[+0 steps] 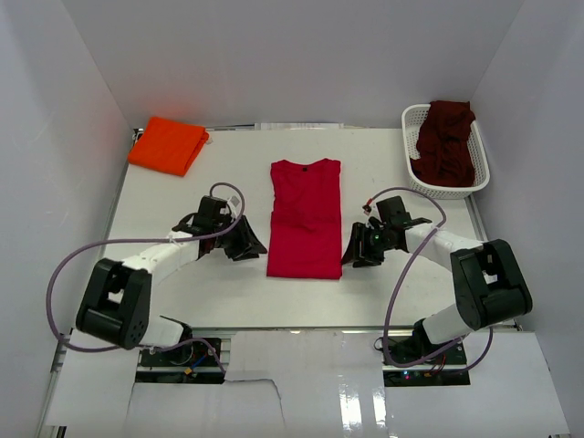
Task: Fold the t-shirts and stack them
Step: Fold the folded rectangular tshirt in 1/3 of the way
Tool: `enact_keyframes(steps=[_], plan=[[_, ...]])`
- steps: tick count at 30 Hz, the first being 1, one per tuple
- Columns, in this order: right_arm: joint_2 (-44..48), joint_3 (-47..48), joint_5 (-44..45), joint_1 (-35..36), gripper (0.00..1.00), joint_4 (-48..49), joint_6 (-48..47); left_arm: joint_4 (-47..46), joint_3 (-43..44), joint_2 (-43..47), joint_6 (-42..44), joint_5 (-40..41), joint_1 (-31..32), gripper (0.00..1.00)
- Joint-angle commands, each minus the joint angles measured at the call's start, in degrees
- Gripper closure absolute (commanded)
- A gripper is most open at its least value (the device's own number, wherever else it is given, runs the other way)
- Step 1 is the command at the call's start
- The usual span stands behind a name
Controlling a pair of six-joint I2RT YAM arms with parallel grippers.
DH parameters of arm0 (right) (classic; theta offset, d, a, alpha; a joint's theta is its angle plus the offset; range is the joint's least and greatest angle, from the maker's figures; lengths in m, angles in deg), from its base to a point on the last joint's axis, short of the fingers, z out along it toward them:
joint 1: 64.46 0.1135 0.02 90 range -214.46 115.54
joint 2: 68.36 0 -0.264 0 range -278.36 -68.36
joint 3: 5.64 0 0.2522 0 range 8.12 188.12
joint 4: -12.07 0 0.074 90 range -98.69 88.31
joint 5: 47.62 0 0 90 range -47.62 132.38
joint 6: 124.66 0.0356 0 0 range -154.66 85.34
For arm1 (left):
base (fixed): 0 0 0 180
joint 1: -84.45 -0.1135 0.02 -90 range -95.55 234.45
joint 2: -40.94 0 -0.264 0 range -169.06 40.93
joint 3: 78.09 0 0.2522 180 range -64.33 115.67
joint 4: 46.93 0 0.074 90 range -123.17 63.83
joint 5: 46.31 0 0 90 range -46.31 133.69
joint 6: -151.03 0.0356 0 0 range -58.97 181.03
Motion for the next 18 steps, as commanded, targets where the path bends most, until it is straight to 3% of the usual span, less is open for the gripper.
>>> enact_keyframes(steps=[1,4,5,7,10,18], plan=[[2.32,3.18,-0.26,-0.04,0.47,-1.86,-1.25,-1.86,1.67,5.77,-0.76,0.01,-0.08,0.59],[2.42,4.24,-5.01,0.4,0.49,0.69,0.15,-1.51,2.81,7.71,-1.02,-0.43,0.45,0.77],[2.33,4.5,-7.63,0.75,0.53,2.53,0.5,-2.73,2.73,8.32,-1.2,-0.7,0.8,0.91],[1.11,5.2,-9.76,1.98,0.64,4.29,1.47,-5.36,1.16,9.46,-2.16,-2.45,1.32,1.0],[-1.09,6.0,-13.71,3.56,0.92,7.98,3.14,-11.51,-1.57,7.99,-4.09,-6.58,2.82,1.0],[-10.48,8.1,-23.38,5.41,0.92,22.84,9.64,-24.97,-3.08,-0.27,-5.95,-7.47,11.07,1.0]])
